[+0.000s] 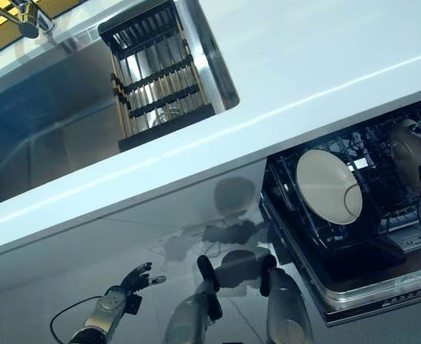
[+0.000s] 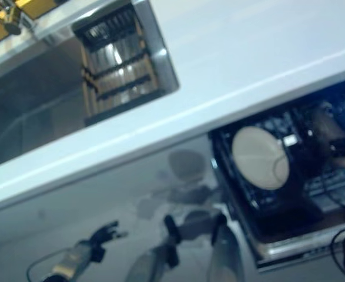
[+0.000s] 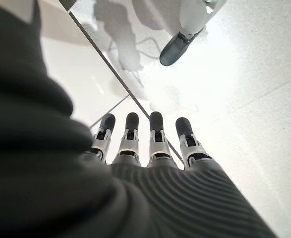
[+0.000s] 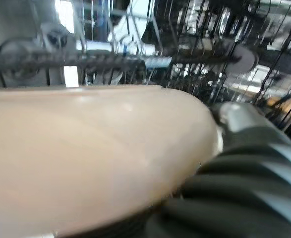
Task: Take plates into dishwasher
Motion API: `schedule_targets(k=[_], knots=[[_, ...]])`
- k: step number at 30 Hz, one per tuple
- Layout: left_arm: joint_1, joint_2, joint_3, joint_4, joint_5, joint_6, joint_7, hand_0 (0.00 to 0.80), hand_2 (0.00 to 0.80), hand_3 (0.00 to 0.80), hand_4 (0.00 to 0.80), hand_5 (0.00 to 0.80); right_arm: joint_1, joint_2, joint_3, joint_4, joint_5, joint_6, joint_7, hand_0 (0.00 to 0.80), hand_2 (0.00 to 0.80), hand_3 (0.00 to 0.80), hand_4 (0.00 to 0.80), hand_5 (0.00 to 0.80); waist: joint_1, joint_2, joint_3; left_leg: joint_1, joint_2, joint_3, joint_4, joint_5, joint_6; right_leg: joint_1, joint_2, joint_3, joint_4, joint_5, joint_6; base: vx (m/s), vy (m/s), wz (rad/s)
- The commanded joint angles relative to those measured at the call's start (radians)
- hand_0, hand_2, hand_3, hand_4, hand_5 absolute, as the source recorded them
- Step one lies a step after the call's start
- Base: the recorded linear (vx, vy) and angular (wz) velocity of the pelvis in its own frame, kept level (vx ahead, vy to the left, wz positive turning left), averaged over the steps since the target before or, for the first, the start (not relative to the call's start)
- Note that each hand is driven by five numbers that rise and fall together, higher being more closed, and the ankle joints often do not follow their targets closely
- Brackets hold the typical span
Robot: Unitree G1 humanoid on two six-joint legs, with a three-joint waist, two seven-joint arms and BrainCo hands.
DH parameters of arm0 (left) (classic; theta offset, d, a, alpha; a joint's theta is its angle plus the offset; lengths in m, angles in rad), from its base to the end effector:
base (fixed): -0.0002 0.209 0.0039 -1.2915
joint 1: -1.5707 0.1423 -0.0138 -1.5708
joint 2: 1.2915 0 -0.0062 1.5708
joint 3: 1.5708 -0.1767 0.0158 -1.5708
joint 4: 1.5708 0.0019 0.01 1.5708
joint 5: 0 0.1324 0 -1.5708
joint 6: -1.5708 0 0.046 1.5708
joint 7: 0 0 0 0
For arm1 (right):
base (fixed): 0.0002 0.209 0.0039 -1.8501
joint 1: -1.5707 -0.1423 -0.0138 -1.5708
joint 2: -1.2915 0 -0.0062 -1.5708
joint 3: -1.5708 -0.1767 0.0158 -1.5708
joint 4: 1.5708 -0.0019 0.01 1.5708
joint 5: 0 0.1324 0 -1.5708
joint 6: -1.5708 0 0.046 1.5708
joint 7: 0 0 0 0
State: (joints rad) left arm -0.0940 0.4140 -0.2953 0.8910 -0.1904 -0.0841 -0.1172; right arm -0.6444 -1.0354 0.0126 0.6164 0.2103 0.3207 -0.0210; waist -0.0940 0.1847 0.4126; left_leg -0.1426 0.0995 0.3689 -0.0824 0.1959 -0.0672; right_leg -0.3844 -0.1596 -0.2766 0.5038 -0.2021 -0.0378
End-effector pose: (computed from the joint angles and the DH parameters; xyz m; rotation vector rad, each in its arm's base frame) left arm 0.1532 0.2407 -0.0561 0.3011 0.7728 -0.1332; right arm 0.2575 -0.3620 0.2136 -0.6128 0.1696 -0.5438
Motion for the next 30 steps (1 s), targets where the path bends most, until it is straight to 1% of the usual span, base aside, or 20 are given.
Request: schedule_targets(k=[1, 7, 16, 21, 26, 30], knots=[[-0.055, 0.022, 0.017, 0.031, -0.039, -0.015, 0.000, 0.000, 0.000, 0.000, 0.000, 0.000, -0.001, -0.050, 0.039, 0.110, -0.003, 0.008, -0.036, 0.800, 0.800, 0.800, 0.800, 0.800, -0.033, -0.028, 0.030, 0.106, 0.002, 0.022, -0.004, -0.138, -0.024, 0.137, 0.076, -0.047, -0.228, -0.038, -0.028, -0.029, -0.089, -0.02], [-0.062, 0.037, 0.016, 0.028, -0.052, -0.013, -0.010, 0.000, 0.000, 0.000, 0.000, 0.000, -0.020, -0.050, 0.052, 0.133, 0.003, -0.003, -0.052, 0.800, 0.800, 0.800, 0.800, 0.800, -0.037, -0.025, 0.040, 0.084, 0.007, 0.011, 0.021, -0.131, -0.025, 0.093, 0.068, -0.040, -0.157, -0.064, -0.040, -0.036, -0.081, 0.02], [-0.052, 0.037, 0.010, 0.004, -0.060, -0.006, -0.013, 0.000, 0.000, 0.000, 0.000, 0.000, -0.037, -0.049, 0.059, 0.143, -0.007, -0.020, -0.040, 0.800, 0.800, 0.800, 0.800, 0.800, -0.038, -0.024, 0.043, 0.074, 0.019, 0.013, 0.039, -0.110, -0.032, 0.088, 0.070, -0.041, -0.150, -0.069, -0.047, -0.008, -0.033, -0.02], [-0.054, 0.045, 0.011, -0.003, -0.059, 0.001, -0.022, 0.000, 0.000, 0.000, 0.000, 0.000, -0.029, -0.037, 0.055, 0.117, 0.006, -0.024, -0.031, 0.800, 0.800, 0.800, 0.800, 0.800, -0.042, -0.027, 0.046, 0.071, 0.018, 0.006, 0.046, -0.119, -0.025, 0.084, 0.070, -0.023, -0.133, -0.075, -0.048, 0.000, -0.004, -0.02], [-0.055, 0.046, 0.009, -0.001, -0.051, 0.002, -0.025, 0.000, 0.000, 0.000, 0.000, 0.000, -0.013, -0.022, 0.051, 0.080, 0.022, -0.050, 0.024, 0.800, 0.800, 0.800, 0.800, 0.800, -0.046, -0.030, 0.044, 0.069, 0.016, -0.001, 0.051, -0.127, -0.022, 0.083, 0.069, -0.015, -0.128, -0.074, -0.046, 0.000, 0.000, 0.00], [-0.061, 0.043, 0.011, 0.001, -0.040, 0.007, -0.028, 0.000, 0.000, 0.000, 0.000, 0.000, 0.010, 0.013, 0.049, 0.007, 0.046, -0.085, 0.076, 0.800, 0.800, 0.800, 0.800, 0.800, -0.053, -0.035, 0.044, 0.074, 0.013, -0.005, 0.055, -0.134, -0.017, 0.088, 0.070, -0.004, -0.126, -0.074, -0.046, 0.004, 0.008, 0.00]])
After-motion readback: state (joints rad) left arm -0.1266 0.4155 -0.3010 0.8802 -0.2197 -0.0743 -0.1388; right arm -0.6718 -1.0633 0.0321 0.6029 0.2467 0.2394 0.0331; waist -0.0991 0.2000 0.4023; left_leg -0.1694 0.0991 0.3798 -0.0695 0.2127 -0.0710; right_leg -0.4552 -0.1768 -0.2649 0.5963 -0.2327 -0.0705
